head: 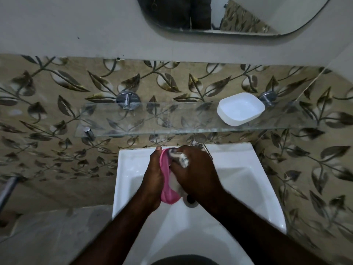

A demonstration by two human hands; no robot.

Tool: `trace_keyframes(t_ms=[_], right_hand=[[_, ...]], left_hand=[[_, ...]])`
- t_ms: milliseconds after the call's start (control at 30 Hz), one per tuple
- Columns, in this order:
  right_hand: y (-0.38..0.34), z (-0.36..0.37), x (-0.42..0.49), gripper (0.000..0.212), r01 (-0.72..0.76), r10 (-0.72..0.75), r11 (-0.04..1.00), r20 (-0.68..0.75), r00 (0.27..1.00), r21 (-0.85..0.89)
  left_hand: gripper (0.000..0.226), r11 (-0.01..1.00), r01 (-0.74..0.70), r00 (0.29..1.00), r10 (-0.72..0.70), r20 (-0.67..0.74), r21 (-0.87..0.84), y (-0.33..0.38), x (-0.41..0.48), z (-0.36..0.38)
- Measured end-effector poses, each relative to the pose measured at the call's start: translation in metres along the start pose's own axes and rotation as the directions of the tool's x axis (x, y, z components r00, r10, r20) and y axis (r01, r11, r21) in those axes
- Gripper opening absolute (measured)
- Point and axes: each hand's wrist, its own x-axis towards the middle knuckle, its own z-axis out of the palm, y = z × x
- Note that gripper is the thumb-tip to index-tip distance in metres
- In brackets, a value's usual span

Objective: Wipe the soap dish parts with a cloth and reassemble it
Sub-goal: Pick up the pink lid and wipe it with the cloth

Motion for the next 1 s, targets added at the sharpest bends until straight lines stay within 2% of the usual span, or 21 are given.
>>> trace_keyframes(t_ms=[67, 133, 233, 300, 367, 467, 500, 567, 633, 700, 767, 867, 933, 1000], right_hand=[[-0.006, 0.0, -0.001, 0.031, 0.132, -0.131, 0.991, 0.095, 0.987, -0.008], [-0.001, -0.004, 0.005, 0.034, 0.19, -0.177, 0.975, 0.112, 0.978, -0.117], [0.014, -0.008, 0.011, 0.027, 0.051, -0.05, 0.989, 0.014, 0.999, -0.137], [0.017, -0.002, 0.008, 0.02, -0.019, 0.02, 0.993, 0.011, 1.0, -0.116], [0.02, 0.004, 0.001, 0.02, -0.078, 0.084, 0.988, 0.043, 0.996, -0.133], [0.03, 0.002, -0.008, 0.014, -0.151, 0.166, 0.984, 0.176, 0.97, -0.097], [0.031, 0.0, -0.008, 0.019, -0.171, 0.179, 0.984, 0.197, 0.964, -0.059], [0.03, -0.006, -0.001, 0.029, -0.19, 0.188, 0.982, 0.14, 0.972, 0.005], [0.024, -0.01, 0.01, 0.028, -0.166, 0.166, 0.985, 0.009, 0.986, 0.04], [0.018, -0.012, 0.016, 0.022, -0.103, 0.105, 0.994, -0.056, 0.993, 0.048], [0.018, -0.01, 0.013, 0.018, -0.082, 0.083, 0.997, -0.019, 0.996, 0.014], [0.027, -0.005, 0.003, 0.023, -0.126, 0.131, 0.989, 0.059, 0.99, -0.081], [0.028, -0.006, 0.006, 0.019, -0.157, 0.161, 0.986, 0.078, 0.984, -0.047], [0.024, -0.009, 0.014, 0.024, -0.176, 0.176, 0.984, 0.037, 0.984, 0.002]], left_hand=[[0.061, 1.0, -0.008, 1.0, 0.008, -0.018, 0.026, 0.005, 0.005, -0.004], [0.058, 0.998, -0.024, 0.999, 0.025, -0.024, 0.053, 0.009, 0.005, -0.008], [0.055, 0.996, -0.024, 0.999, 0.026, -0.024, 0.08, 0.01, 0.001, -0.009], [0.057, 0.999, -0.007, 1.0, 0.008, -0.019, 0.047, 0.004, -0.001, -0.01], [0.06, 1.0, 0.01, 0.999, -0.009, -0.033, 0.015, -0.001, -0.003, -0.011], [0.07, 1.0, 0.016, 0.997, -0.015, -0.079, 0.017, -0.004, -0.004, -0.014], [0.072, 1.0, 0.019, 0.997, -0.017, -0.081, 0.023, -0.002, -0.004, -0.014], [0.065, 0.999, 0.023, 0.998, -0.021, -0.056, 0.046, -0.002, -0.004, -0.008], [0.06, 0.998, 0.014, 1.0, -0.013, -0.012, 0.058, -0.002, -0.005, 0.001], [0.059, 1.0, -0.015, 1.0, 0.015, 0.0, 0.024, 0.0, -0.005, 0.006], [0.057, 0.999, -0.042, 0.999, 0.042, -0.022, -0.002, 0.009, -0.004, 0.006], [0.062, 1.0, -0.02, 0.998, 0.02, -0.06, 0.011, 0.013, -0.003, 0.002], [0.062, 1.0, 0.015, 0.998, -0.013, -0.064, 0.028, 0.008, -0.004, 0.001], [0.063, 0.999, 0.022, 0.999, -0.02, -0.041, 0.039, 0.003, -0.003, 0.004]])
